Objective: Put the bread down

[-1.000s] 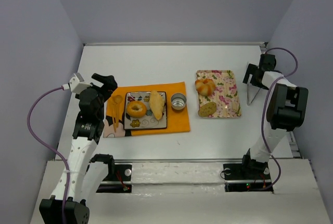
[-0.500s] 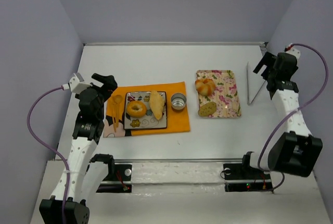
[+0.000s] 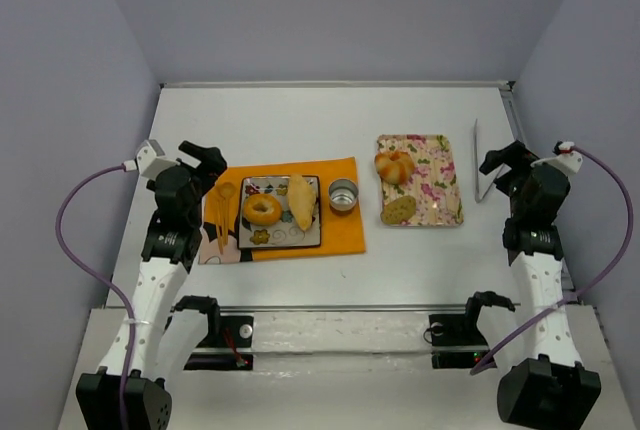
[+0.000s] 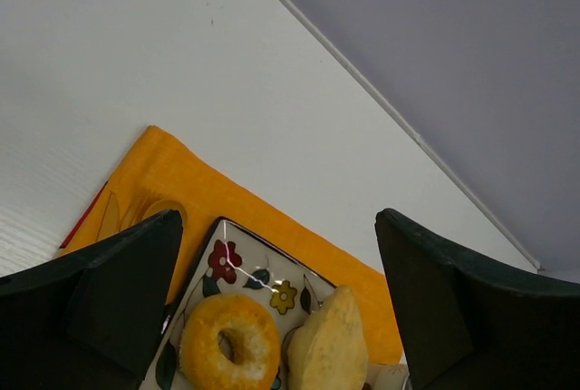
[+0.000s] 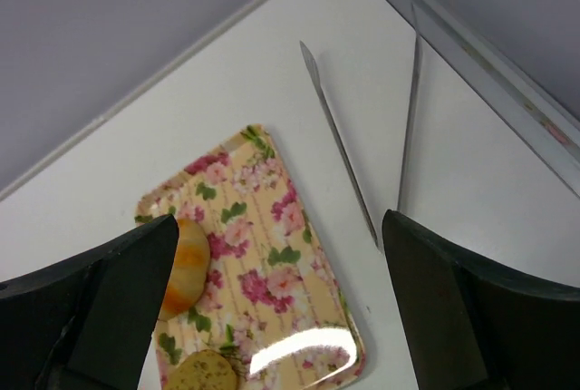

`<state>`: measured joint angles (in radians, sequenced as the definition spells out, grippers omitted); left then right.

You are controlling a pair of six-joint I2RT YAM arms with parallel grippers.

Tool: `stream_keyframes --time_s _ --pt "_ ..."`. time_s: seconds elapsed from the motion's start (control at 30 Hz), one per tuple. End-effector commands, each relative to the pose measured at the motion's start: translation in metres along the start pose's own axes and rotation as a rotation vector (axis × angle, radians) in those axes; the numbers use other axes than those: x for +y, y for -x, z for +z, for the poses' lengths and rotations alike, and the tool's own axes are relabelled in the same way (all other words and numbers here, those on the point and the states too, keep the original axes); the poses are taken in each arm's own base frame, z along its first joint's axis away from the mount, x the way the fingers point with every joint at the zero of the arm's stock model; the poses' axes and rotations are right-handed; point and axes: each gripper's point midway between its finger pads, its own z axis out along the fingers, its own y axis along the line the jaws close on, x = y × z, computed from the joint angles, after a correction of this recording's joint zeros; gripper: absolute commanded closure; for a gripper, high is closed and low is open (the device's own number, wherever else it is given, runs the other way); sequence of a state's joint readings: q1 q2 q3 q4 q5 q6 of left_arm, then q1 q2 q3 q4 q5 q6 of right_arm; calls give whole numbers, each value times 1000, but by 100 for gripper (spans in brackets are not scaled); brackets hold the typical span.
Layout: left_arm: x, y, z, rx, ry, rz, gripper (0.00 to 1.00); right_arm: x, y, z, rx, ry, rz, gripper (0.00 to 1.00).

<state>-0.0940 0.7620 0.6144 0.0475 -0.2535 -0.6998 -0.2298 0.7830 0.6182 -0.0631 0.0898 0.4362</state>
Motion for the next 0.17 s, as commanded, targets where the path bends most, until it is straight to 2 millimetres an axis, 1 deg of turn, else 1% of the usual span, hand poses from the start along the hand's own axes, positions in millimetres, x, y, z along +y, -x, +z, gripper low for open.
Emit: stream_keyframes --time_s 0.0,0.13 --pt "-11 26 -5 -84 -26 -28 1 19 26 0 -106 90 39 0" --pt "-10 25 -4 -84 -22 -27 1 20 23 4 -87 90 34 0"
